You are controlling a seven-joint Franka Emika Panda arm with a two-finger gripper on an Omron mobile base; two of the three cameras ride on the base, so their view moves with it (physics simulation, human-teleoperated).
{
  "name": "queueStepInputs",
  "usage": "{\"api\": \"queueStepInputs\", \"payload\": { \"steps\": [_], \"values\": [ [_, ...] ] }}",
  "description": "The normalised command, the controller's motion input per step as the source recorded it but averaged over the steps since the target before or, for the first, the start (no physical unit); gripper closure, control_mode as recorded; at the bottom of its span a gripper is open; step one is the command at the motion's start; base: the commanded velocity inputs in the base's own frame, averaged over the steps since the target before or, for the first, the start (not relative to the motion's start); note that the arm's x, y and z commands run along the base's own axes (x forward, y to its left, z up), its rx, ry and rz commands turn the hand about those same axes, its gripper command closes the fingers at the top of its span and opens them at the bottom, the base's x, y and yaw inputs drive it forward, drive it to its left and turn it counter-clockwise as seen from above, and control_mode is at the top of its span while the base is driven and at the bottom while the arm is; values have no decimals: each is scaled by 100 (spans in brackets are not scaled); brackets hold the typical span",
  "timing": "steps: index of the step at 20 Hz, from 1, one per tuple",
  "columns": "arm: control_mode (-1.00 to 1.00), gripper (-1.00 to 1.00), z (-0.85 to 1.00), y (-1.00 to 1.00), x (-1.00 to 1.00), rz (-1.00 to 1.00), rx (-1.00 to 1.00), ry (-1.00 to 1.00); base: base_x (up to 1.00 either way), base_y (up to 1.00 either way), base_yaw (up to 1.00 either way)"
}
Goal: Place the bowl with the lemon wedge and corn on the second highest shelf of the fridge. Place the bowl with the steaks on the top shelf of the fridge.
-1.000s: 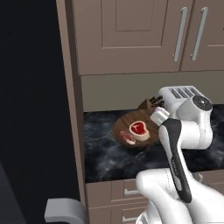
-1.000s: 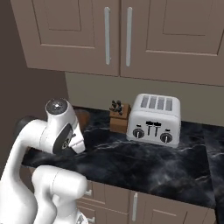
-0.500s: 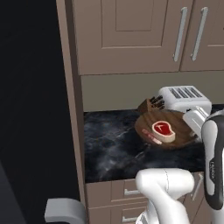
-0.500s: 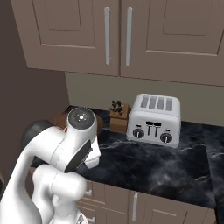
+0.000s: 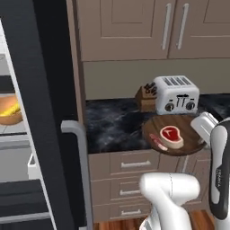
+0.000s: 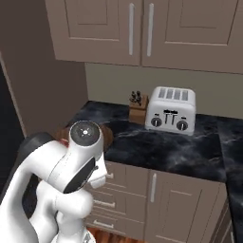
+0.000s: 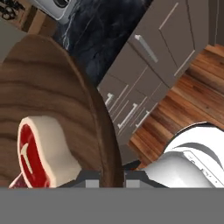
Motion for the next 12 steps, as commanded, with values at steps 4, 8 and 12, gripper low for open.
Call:
{"api": "queueStepInputs", "payload": {
  "steps": [4,8,12],
  "values": [
    [100,100,0,0,0,0,0,0,-100,30,16],
    [100,100,0,0,0,0,0,0,-100,67,25],
    [100,100,0,0,0,0,0,0,-85,100,20]
  ]
}}
